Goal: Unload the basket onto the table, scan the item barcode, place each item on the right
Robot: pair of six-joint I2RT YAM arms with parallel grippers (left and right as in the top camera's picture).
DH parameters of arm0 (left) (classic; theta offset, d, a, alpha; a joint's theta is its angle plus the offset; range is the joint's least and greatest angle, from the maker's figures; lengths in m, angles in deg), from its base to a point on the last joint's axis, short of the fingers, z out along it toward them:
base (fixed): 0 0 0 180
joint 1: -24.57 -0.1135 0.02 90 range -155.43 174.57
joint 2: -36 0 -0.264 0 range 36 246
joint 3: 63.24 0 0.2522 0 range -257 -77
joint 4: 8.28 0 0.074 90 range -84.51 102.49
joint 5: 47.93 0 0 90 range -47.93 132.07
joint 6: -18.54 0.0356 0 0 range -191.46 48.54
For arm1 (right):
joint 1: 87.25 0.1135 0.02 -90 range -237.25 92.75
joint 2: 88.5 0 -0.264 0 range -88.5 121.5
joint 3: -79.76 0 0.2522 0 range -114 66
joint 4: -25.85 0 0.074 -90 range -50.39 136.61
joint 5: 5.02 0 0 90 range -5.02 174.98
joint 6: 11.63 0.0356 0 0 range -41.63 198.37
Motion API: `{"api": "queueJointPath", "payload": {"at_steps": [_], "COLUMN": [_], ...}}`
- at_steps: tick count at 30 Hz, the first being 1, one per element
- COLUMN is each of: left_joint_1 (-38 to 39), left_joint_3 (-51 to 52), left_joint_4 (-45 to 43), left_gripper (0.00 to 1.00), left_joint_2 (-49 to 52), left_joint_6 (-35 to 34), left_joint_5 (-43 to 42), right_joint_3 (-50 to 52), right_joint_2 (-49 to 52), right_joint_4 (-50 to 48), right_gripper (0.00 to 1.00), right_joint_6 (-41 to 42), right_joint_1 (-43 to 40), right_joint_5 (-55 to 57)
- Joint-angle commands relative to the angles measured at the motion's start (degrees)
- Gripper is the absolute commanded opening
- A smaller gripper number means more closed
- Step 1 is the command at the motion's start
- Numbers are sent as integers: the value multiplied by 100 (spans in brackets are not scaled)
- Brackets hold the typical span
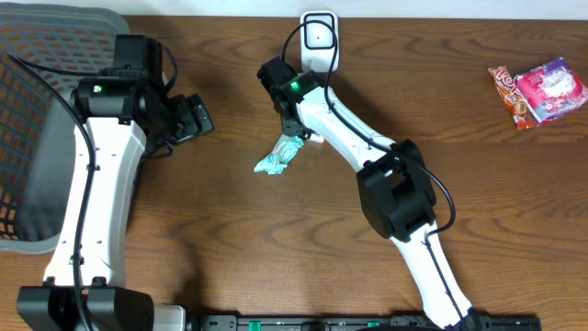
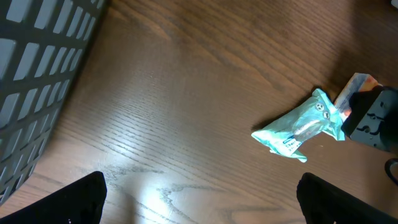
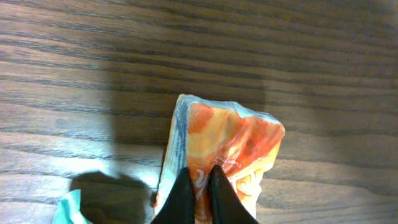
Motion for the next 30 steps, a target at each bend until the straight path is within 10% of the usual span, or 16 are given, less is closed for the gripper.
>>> {"api": "queueJointPath", "payload": {"at_steps": [1,7,17,24,30], "left_joint_1": [-24,-24,-24,-24,-24], "left_joint_3": [-11,-11,-11,-11,-11], "left_joint_4": [17,17,17,17,17], "left_gripper": [98,98,98,98,98], "left_joint_2": [-42,-42,-42,-42,-42], "left_joint_6": [9,9,9,9,9], "left_joint_5": [50,50,50,50,50], "right_joint_3": [0,-247,-114,-111,-101], "right_joint_2": [-94,-562,-822,-741,-634], "right_joint_4": [125,291,181,358,459], "right_gripper": [1,1,1,38,41], "right_joint_6": [2,-367,-1799,-1445,-649], "right_joint_1": [-61,-223,-1353,-1064,-481], "right_joint_5": [-101,-673,-4859,-2815,-767]}}
